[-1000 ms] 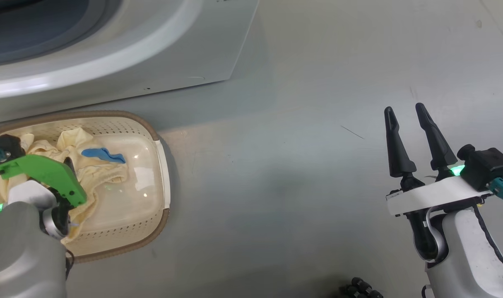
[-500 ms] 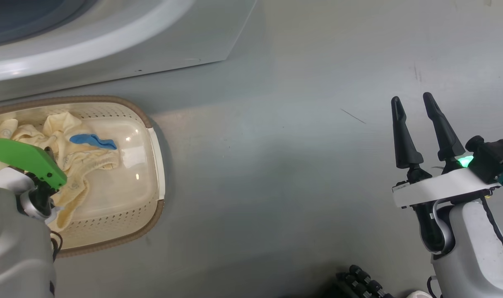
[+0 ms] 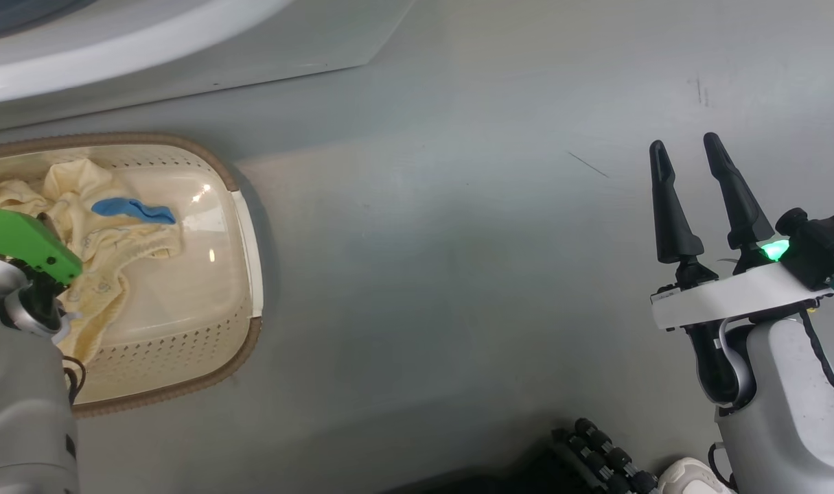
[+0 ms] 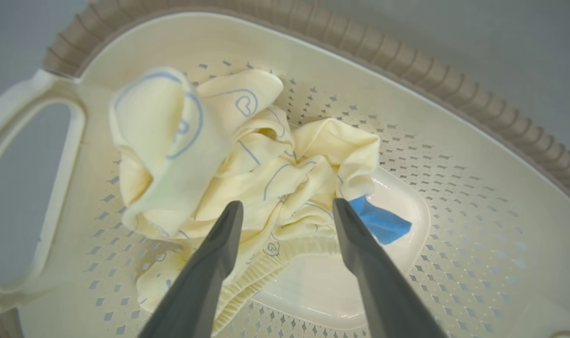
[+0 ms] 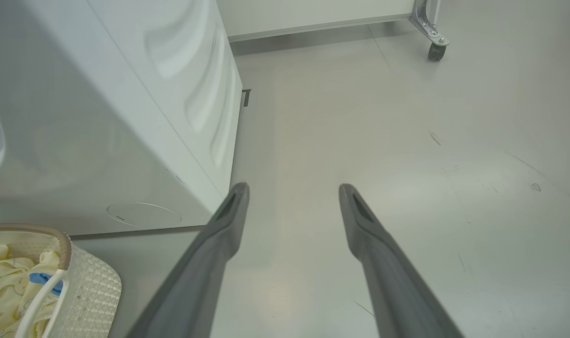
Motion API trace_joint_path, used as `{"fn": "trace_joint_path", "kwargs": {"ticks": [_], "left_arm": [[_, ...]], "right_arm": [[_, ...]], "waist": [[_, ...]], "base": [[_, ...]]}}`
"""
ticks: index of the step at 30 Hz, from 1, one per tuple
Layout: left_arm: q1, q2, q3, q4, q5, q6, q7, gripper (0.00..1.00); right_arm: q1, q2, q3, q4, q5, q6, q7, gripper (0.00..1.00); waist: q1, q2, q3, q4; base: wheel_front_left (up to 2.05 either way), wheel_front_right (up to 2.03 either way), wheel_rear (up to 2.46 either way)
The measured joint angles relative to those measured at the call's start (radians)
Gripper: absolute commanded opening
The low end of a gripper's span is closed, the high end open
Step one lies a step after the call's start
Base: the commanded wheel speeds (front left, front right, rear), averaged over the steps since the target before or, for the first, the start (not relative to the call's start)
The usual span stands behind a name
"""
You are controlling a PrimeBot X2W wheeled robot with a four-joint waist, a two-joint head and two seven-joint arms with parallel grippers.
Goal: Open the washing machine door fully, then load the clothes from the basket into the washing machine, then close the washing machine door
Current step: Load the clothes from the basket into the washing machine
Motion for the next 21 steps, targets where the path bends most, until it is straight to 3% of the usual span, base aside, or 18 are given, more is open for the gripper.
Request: {"fn": "trace_joint_path", "kwargs": {"ticks": [21], "left_arm": [[-0.094, 0.021, 0.190, 0.055, 0.172, 0.000, -0.065, 1.00]], "right_arm": [[-0.021, 0.012, 0.013, 0.000, 0.008, 0.000, 0.000, 1.00]], "waist": [[0.0000, 0.0000, 0.071, -0.031]], "base": [[0.00, 0.00, 0.00]]}}
